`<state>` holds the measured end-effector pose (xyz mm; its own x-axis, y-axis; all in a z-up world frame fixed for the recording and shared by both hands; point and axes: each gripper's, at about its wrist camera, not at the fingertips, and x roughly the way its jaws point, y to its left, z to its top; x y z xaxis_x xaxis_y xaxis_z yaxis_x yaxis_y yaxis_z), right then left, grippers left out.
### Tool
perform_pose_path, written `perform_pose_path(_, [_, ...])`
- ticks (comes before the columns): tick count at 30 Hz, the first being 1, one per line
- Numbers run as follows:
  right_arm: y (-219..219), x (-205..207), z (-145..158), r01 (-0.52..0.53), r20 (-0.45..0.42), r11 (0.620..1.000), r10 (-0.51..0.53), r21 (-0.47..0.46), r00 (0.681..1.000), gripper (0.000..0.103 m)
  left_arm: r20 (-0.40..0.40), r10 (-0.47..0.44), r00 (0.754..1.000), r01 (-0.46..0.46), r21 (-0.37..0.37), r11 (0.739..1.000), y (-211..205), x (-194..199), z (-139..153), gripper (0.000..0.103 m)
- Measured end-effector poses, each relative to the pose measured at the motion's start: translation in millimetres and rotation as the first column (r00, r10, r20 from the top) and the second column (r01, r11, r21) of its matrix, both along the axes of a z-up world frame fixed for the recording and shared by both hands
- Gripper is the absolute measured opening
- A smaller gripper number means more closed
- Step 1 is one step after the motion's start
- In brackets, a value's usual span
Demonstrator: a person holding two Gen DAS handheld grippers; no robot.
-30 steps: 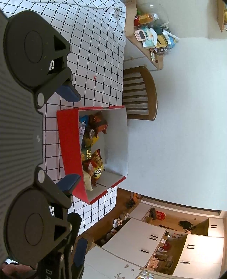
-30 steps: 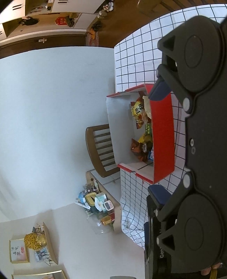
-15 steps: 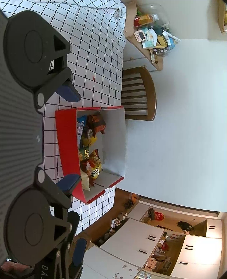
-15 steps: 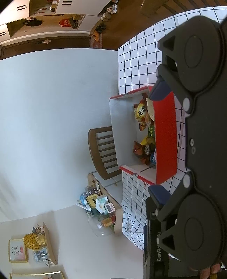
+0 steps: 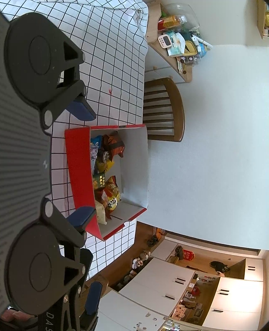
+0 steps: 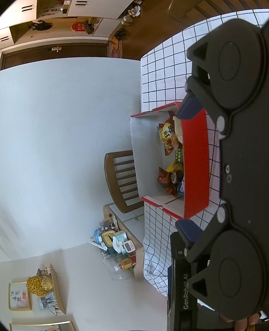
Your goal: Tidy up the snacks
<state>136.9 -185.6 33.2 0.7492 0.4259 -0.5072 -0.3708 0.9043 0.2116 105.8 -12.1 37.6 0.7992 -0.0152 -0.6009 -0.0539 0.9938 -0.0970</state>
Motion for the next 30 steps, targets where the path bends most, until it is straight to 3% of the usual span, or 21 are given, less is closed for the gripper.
perform_pose_path(30, [0.1, -5.6, -0.9, -0.011, -0.010, 1.000, 0.011, 0.001, 1.000, 0.103, -0.013, -0.012, 1.000, 0.012, -0.006, 1.000, -5.0, -4.1, -1.6, 0.090])
